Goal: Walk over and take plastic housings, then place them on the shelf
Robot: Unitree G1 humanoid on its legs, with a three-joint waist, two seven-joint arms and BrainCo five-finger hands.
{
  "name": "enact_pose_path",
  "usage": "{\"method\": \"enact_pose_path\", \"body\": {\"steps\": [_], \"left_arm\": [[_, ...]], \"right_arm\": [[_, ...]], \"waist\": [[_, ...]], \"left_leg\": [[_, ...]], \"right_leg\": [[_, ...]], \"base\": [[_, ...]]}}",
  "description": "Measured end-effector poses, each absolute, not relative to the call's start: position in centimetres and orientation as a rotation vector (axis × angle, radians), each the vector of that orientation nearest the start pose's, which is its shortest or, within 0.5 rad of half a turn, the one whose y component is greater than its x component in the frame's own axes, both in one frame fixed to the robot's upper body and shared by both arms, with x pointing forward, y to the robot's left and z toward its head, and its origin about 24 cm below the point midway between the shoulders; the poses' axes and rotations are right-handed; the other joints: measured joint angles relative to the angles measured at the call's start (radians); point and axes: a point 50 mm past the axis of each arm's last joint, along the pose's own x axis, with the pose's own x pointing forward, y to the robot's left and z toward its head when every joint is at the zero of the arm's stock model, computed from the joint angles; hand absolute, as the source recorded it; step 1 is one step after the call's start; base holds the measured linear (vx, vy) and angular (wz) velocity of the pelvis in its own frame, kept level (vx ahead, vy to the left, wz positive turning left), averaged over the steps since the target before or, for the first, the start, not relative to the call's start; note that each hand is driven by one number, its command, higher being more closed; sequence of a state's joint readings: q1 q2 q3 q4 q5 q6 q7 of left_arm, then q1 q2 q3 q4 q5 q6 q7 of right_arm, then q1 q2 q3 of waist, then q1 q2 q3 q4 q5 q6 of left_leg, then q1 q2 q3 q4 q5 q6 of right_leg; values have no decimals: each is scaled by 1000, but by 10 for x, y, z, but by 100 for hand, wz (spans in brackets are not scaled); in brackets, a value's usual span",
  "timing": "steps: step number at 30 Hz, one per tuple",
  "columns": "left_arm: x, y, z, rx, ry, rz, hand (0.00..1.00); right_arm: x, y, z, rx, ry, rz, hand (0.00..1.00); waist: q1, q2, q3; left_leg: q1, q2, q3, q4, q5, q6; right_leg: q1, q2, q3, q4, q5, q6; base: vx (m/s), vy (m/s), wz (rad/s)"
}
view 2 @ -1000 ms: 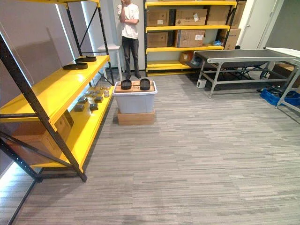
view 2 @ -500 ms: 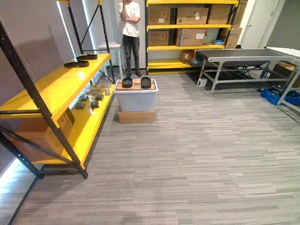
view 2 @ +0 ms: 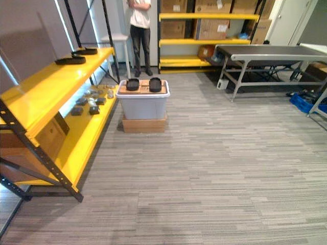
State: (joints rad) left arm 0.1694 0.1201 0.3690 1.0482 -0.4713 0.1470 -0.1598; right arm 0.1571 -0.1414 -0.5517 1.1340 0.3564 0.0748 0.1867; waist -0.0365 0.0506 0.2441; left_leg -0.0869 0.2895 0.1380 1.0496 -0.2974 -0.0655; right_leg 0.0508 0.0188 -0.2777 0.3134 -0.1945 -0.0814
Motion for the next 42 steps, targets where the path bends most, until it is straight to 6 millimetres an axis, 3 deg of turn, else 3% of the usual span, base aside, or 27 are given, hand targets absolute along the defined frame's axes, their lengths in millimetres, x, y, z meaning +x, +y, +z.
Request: {"method": "enact_pose_path", "body": {"steps": [2, 4, 6, 9, 10, 11, 12, 13, 14, 15, 16, 19, 21, 23, 25, 26, 27, 28, 29, 30, 33, 34, 36, 38, 40, 41, 42], "left_arm": [[40, 219, -167, -666, 1129, 560, 0], [36, 209, -169, -726, 1108, 578, 0], [28, 202, -170, -751, 1103, 605, 0], [5, 200, -172, -690, 1185, 575, 0], [-2, 202, -172, -672, 1215, 579, 0], [-2, 202, -172, -668, 1219, 576, 0], [-1, 204, -172, -628, 1239, 532, 0], [3, 215, -170, -568, 1244, 506, 0], [9, 220, -169, -536, 1244, 489, 0], [22, 228, -167, -491, 1221, 455, 0], [31, 230, -166, -485, 1202, 443, 0], [71, 235, -160, -470, 1114, 401, 0], [92, 240, -154, -437, 1075, 364, 0], [97, 242, -153, -448, 1054, 369, 0], [88, 245, -153, -493, 1038, 428, 0], [71, 249, -154, -521, 1034, 492, 0], [70, 250, -153, -563, 1010, 533, 0], [58, 238, -159, -626, 1039, 577, 0], [53, 235, -160, -637, 1053, 581, 0], [38, 226, -166, -668, 1120, 596, 0], [19, 208, -172, -723, 1203, 597, 0], [15, 199, -173, -763, 1197, 600, 0], [10, 200, -173, -761, 1180, 605, 0], [-1, 205, -172, -725, 1203, 614, 0], [2, 206, -172, -691, 1213, 586, 0], [7, 206, -173, -656, 1225, 551, 0], [14, 214, -171, -602, 1218, 517, 0]], "right_arm": [[36, -257, -160, 589, 1027, -674, 0], [65, -265, -152, 553, 918, -637, 0], [85, -267, -145, 532, 839, -602, 0], [91, -265, -144, 515, 833, -563, 0], [81, -261, -148, 513, 873, -565, 0], [80, -262, -148, 509, 875, -564, 0], [84, -260, -148, 516, 881, -556, 0], [80, -251, -152, 534, 918, -551, 0], [77, -245, -155, 544, 941, -546, 0], [75, -238, -158, 552, 969, -530, 0], [76, -237, -158, 553, 974, -524, 0], [74, -231, -161, 538, 1011, -493, 0], [55, -230, -164, 540, 1067, -516, 0], [36, -231, -166, 541, 1106, -546, 0], [17, -233, -167, 556, 1149, -587, 0], [6, -233, -167, 555, 1172, -598, 0], [7, -235, -167, 543, 1173, -590, 0], [9, -246, -164, 495, 1171, -580, 0], [11, -249, -163, 485, 1165, -577, 0], [30, -254, -160, 484, 1110, -559, 0], [58, -264, -153, 474, 996, -552, 0], [79, -272, -146, 454, 919, -543, 0], [92, -281, -140, 456, 847, -569, 0], [98, -278, -139, 453, 837, -551, 0], [97, -277, -140, 444, 849, -549, 0], [97, -277, -141, 435, 862, -549, 0], [100, -269, -143, 430, 875, -513, 0]], "waist": [[32, -7, -2], [56, -13, 8], [80, -25, 18], [90, -35, 8], [106, -72, -20], [102, -66, -24], [97, -67, -27], [86, -90, -24], [80, -100, -28], [75, -104, -32], [75, -98, -30], [65, -63, -12], [40, -66, -13], [35, -75, -18], [8, -67, -34], [5, -67, -68], [4, -62, -68], [14, -3, -71], [20, 10, -75], [29, 20, -58], [57, 3, -50], [69, -5, -44], [81, -4, -39], [85, -20, -43], [87, -38, -50], [84, -39, -47], [74, -43, -45]], "left_leg": [[-78, -49, 15, -143, -2, -4], [-161, -95, 48, -366, 5, -1], [-226, -148, 53, -630, 85, -5], [-227, -167, 52, -750, 111, -4], [-254, -209, 46, -636, 141, 34], [-257, -211, 37, -617, 157, 46], [-242, -233, 20, -587, 218, 75], [-183, -267, 23, -620, 230, 95], [-150, -286, 21, -653, 235, 103], [-95, -304, 10, -718, 231, 116], [-66, -305, 4, -748, 226, 123], [63, -269, -17, -830, 180, 141], [146, -255, -33, -843, 120, 126], [208, -264, -35, -835, 52, 102], [263, -253, -60, -802, -36, 93], [276, -234, -44, -723, -66, 68], [181, -202, -46, -472, -50, 54], [21, -94, -67, -89, 42, 12], [-2, -75, -73, -38, 42, 12], [-60, -42, -60, 36, 27, -7], [-108, -83, -2, -199, 17, -20], [-141, -145, -3, -438, 26, -22], [-142, -194, -28, -773, 138, -33], [-120, -219, -30, -724, 236, -12], [-138, -256, -36, -634, 211, 33], [-126, -267, -31, -612, 178, 52], [-84, -286, -33, -638, 158, 72]], "right_leg": [[84, -11, 29, -77, -2, 3], [135, -44, 65, -118, -12, 20], [224, -112, 74, -144, -60, 80], [382, -173, 61, -163, -171, 148], [400, -218, 72, -107, -194, 158], [389, -221, 72, -66, -194, 158], [289, -265, 81, 201, -157, 120], [198, -333, 76, 433, 4, 99], [158, -353, 77, 508, 7, 117], [80, -362, 54, 553, -60, 148], [46, -352, 28, 535, -90, 158], [-90, -210, -39, 266, -126, 167], [-175, -124, -27, 7, -45, 161], [-225, -111, 6, -114, 52, 149], [-234, -109, 19, -109, 82, 116], [-236, -107, 16, -53, 84, 105], [-243, -102, 13, 18, 122, 71], [-197, -38, -1, 39, 85, 29], [-181, -23, -1, 30, 78, 26], [-78, -1, 6, -29, 76, 17], [53, -26, 39, -137, 73, 22], [102, -61, 54, -181, 61, 40], [173, -92, 72, -216, 15, 81], [227, -128, 92, -197, -59, 114], [224, -174, 103, -116, -123, 147], [179, -199, 108, 23, -133, 161], [65, -238, 107, 283, -90, 164]], "base": [[550, -71, -35], [513, 42, -57], [532, 124, -32], [690, 271, -16], [691, 288, -28], [713, 322, -14], [587, 293, 9], [734, 354, 21], [709, 304, 38], [523, 206, 32], [569, 227, 25], [551, 156, 6], [529, 48, 22], [517, -52, 22], [616, -162, 41], [711, -219, 42], [830, -239, 41], [665, -155, 25], [654, -101, -2], [537, -49, -15], [668, -13, -26], [533, 104, -30], [569, 170, -31], [500, 202, -39], [616, 246, -23], [736, 309, 4], [606, 257, 11]]}}
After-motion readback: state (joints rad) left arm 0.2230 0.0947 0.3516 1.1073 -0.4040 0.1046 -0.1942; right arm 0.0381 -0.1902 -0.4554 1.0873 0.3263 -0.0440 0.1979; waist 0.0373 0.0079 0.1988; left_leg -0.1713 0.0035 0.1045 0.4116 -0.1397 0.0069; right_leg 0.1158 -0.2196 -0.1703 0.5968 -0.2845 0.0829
